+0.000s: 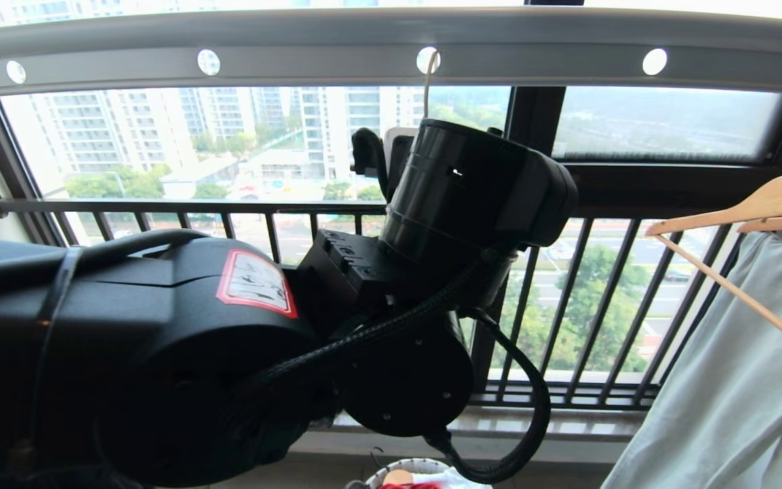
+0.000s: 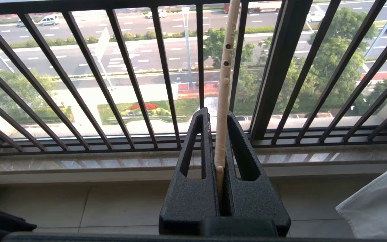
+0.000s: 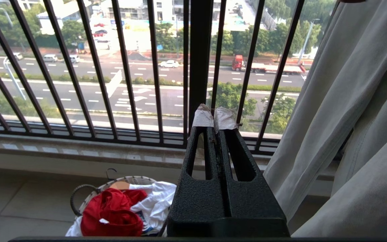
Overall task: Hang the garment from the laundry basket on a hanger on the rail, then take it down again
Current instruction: Pick up the clothes rack on the clothesline
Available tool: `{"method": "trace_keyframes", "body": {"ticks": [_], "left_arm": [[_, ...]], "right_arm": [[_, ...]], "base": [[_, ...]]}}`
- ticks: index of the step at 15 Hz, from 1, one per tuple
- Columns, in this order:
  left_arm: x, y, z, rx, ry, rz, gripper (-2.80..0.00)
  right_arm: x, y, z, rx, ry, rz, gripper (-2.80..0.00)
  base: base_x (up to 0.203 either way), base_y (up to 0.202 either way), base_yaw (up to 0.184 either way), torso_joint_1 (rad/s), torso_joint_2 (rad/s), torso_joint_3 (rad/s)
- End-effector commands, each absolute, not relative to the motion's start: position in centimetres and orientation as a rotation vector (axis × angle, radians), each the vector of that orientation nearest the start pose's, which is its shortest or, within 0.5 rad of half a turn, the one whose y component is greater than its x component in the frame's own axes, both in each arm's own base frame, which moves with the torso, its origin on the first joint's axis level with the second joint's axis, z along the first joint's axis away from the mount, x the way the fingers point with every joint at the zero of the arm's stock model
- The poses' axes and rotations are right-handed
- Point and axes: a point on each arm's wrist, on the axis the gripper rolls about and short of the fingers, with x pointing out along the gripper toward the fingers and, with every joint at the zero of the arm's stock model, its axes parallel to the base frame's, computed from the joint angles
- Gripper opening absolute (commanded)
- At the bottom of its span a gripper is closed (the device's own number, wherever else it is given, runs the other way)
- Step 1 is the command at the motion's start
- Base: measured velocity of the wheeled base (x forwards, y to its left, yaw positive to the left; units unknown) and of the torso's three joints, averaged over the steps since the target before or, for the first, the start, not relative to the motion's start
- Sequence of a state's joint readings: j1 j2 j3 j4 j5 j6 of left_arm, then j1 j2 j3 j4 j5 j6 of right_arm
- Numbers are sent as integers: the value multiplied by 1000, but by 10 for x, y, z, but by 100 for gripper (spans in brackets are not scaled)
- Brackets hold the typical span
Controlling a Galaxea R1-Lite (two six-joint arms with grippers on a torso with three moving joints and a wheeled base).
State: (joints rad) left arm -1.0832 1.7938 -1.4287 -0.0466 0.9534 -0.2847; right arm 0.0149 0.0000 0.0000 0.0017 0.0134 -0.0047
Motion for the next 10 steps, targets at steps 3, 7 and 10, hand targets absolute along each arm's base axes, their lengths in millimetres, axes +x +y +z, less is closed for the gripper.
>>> {"method": "trace_keyframes", "body": {"ticks": [3, 7, 10], "left_arm": [[173, -294, 276, -25, 175, -107, -280], [166, -290, 282, -37, 165, -115, -280], [162, -287, 286, -43, 161, -122, -280]], "right_arm": [[-23, 0, 75, -6, 3, 29, -280], [-23, 0, 75, -6, 3, 29, -280], [-23, 0, 75, -5, 3, 29, -280]], "base": [[0, 0, 0, 0, 0, 0], [0, 0, 0, 0, 0, 0], [0, 0, 0, 0, 0, 0]]}}
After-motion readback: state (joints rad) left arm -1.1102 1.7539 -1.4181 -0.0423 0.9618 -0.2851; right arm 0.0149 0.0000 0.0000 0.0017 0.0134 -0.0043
